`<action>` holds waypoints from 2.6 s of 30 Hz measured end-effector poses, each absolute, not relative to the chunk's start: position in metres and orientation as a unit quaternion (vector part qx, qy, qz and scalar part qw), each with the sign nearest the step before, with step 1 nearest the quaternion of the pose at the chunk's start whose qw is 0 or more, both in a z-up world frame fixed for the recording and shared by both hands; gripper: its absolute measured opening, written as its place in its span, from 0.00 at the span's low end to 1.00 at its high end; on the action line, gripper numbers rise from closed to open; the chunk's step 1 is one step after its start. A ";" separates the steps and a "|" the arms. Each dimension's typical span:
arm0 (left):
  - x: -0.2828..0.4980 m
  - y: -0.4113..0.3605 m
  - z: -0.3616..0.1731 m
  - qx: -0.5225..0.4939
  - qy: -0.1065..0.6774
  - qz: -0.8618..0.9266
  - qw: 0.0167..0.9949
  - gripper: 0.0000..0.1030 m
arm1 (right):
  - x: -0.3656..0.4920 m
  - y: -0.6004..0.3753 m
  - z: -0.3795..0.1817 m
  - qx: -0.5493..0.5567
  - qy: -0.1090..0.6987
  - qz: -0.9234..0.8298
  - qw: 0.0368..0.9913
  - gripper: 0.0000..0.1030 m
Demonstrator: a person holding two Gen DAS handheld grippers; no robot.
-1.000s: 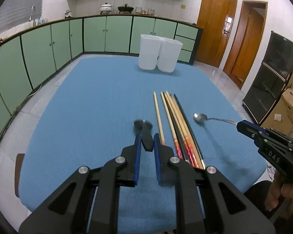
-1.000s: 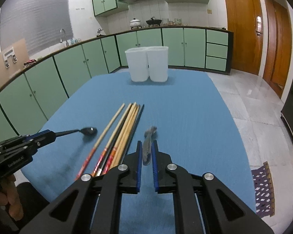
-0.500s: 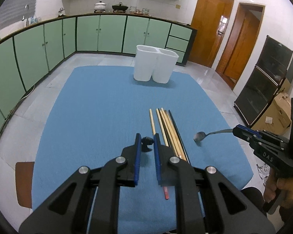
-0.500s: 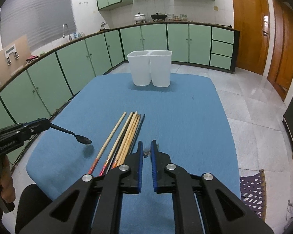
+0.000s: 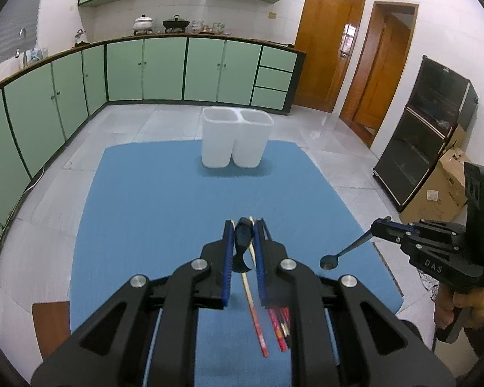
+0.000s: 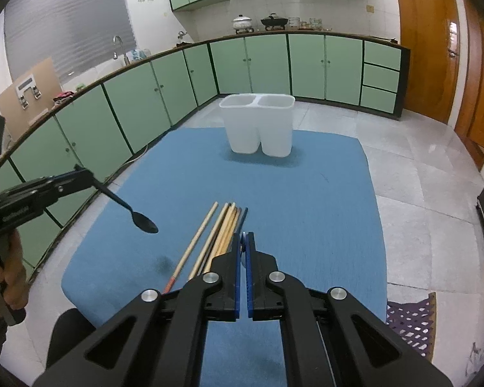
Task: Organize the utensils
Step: 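Lift and carry both spoons toward the white utensil holder, then open the left tool over the holder while the right tool releases its spoon, then withdraw both open tools back toward the chopsticks on the table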
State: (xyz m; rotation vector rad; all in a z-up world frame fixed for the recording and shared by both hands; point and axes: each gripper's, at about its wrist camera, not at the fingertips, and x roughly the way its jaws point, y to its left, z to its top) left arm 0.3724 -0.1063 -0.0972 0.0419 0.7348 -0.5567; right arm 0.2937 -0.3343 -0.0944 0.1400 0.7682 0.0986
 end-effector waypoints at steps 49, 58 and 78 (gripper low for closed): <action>0.554 -0.159 -0.051 0.026 0.284 -0.219 0.933 0.55 | 0.484 -0.408 -0.036 0.114 0.319 0.000 0.941 0.27; 0.408 -0.086 -0.091 0.033 0.273 -0.204 0.939 0.66 | 0.318 -0.375 -0.081 0.102 0.289 -0.008 0.952 0.37; 0.266 -0.062 -0.240 0.018 0.357 -0.210 0.910 0.68 | 0.200 -0.250 -0.230 0.027 0.373 0.028 0.927 0.40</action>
